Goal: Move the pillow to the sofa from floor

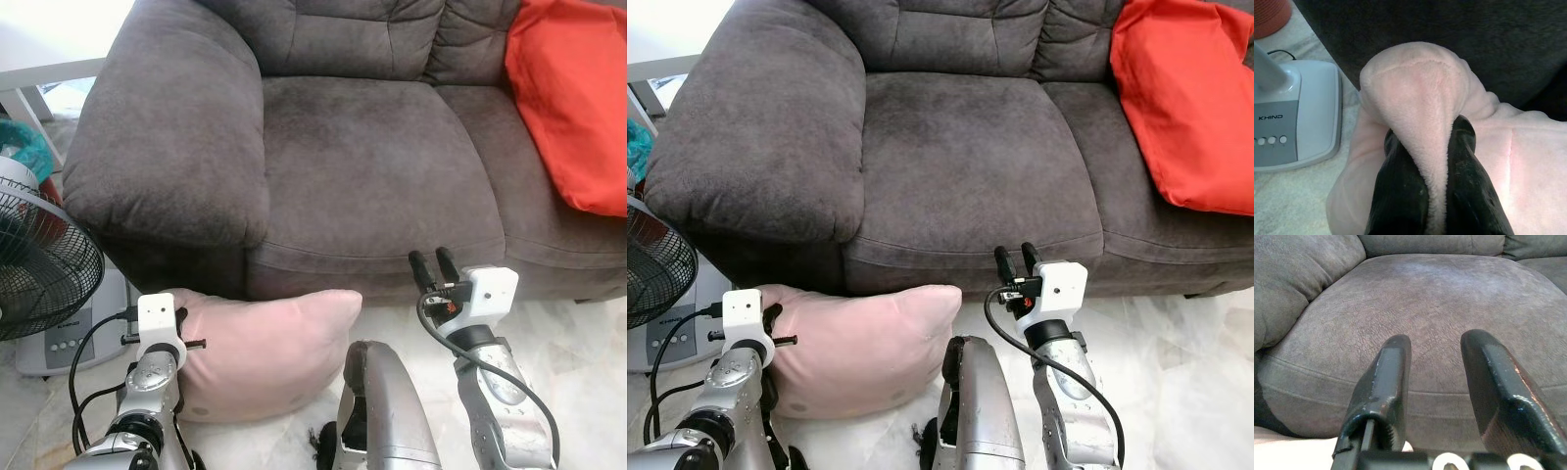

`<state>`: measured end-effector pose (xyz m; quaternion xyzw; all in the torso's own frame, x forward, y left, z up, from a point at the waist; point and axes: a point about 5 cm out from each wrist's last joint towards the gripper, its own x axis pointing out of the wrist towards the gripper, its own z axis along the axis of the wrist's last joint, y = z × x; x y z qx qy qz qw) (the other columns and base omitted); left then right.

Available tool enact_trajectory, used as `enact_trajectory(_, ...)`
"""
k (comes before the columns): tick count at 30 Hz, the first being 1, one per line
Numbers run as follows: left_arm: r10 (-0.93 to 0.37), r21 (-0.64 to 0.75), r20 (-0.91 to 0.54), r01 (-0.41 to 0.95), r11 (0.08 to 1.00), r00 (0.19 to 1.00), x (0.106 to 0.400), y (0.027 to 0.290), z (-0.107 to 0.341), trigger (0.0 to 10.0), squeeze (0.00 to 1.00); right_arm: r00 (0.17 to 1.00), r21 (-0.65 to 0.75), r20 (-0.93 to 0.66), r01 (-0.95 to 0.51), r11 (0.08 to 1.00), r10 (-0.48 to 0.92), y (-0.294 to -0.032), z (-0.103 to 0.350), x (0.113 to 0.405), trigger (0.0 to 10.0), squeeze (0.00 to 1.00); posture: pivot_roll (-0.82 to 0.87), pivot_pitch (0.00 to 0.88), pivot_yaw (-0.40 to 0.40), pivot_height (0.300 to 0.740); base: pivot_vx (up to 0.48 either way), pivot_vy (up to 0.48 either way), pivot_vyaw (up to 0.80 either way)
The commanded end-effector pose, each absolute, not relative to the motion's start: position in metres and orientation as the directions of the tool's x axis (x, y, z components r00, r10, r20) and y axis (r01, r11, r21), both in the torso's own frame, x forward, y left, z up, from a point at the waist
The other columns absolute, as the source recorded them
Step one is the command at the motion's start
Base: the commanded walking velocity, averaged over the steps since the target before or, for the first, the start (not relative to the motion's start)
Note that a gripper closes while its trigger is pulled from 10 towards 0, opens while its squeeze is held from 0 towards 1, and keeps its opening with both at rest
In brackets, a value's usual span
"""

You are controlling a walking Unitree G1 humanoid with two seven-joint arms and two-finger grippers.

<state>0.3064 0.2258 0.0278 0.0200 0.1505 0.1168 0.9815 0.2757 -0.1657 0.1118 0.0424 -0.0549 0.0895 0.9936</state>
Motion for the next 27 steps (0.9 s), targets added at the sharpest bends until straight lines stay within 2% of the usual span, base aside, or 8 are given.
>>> enact_trajectory(1, 0.243, 0.065, -0.255, -0.234, 0.97, 0.936, 0.3073, 0.2243, 0.0312, 10.0, 0.0, 0.983, 0.073, 0.103, -0.157, 0.985, 0.149, -0.1715, 0.107, 0.2732, 10.0, 0.0, 0.01, 0.128, -0.133, 0.43, -0.386, 0.0, 0.0)
enact_trajectory(27, 0.221, 0.07, -0.238, -0.21, 0.975, 0.946, 0.3099, 0.2212, 0.0344, 10.0, 0.0, 0.986, 0.096, 0.094, -0.149, 0.984, 0.14, -0.1661, 0.0999, 0.2756, 10.0, 0.0, 0.03, 0.113, -0.108, 0.43, -0.393, 0.0, 0.0)
